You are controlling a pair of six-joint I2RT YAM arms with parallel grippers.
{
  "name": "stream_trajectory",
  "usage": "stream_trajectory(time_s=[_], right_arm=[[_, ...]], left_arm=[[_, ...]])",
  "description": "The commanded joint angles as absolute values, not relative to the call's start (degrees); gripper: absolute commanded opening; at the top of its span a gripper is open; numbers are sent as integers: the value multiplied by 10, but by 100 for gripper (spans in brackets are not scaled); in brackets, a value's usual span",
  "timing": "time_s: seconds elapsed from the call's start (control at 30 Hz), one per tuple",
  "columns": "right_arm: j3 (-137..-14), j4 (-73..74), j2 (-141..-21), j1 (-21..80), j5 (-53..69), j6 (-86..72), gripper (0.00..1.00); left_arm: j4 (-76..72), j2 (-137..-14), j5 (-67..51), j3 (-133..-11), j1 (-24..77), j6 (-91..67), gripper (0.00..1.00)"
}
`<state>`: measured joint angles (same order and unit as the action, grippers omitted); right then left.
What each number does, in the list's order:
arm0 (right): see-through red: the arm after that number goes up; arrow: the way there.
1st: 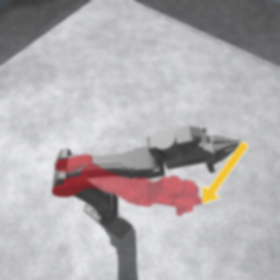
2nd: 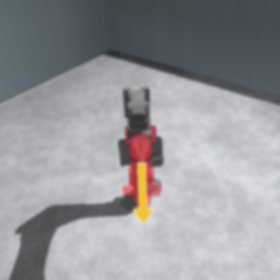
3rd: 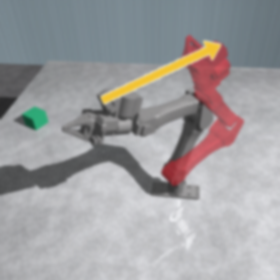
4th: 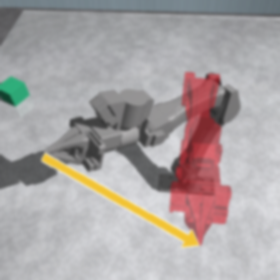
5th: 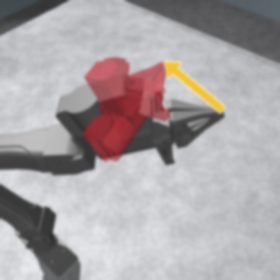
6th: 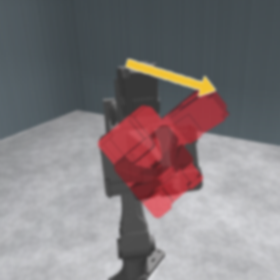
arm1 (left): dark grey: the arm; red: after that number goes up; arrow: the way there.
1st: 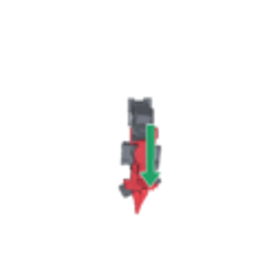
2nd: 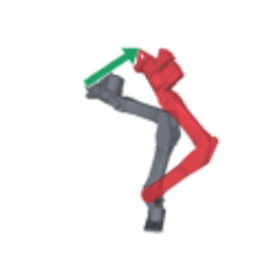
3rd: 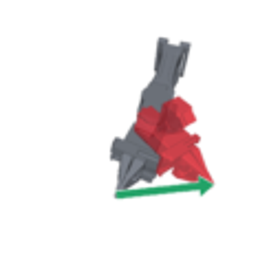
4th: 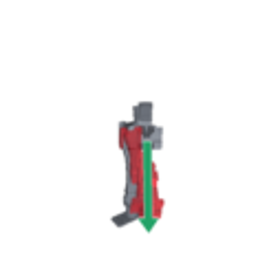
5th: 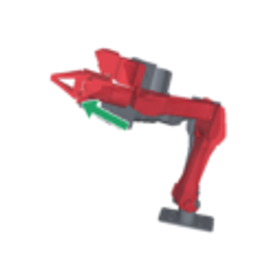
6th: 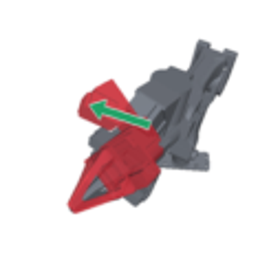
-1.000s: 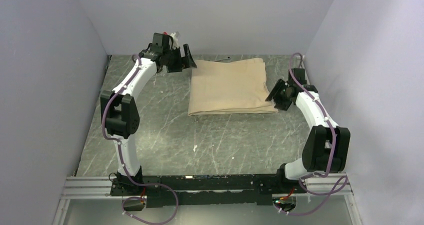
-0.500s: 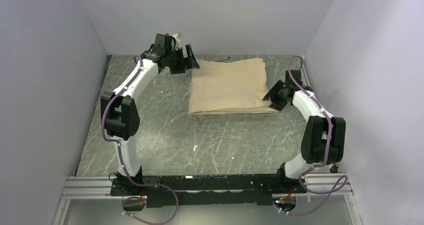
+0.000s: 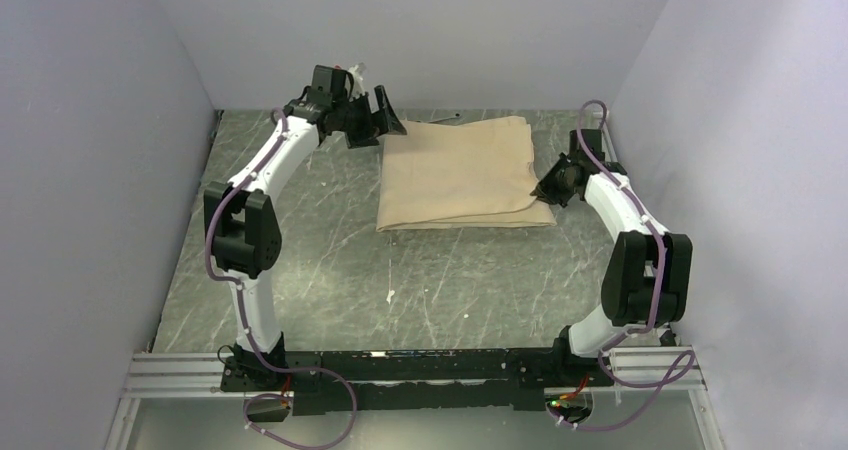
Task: Open and lay out the surgical kit
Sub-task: Open the surgical kit at the center of the board.
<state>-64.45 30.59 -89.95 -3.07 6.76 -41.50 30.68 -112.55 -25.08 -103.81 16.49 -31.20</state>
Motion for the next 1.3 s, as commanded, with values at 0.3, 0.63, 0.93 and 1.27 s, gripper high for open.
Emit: stream_trajectory(time_s=[0.3, 0.63, 0.93, 1.27], right_arm=[[-701, 208, -863, 31, 192, -250, 0], [-743, 200, -909, 111, 223, -181, 0], [-788, 234, -971, 179, 216, -134, 0], [-830, 265, -1023, 228, 243, -87, 0]], left_arm=[[139, -1215, -388, -1086, 204, -462, 93], [52, -1316, -427, -1122, 226, -508, 96], [-85, -1352, -443, -1099, 225, -571, 96], [-163, -1341, -434, -1048, 225, -601, 97]])
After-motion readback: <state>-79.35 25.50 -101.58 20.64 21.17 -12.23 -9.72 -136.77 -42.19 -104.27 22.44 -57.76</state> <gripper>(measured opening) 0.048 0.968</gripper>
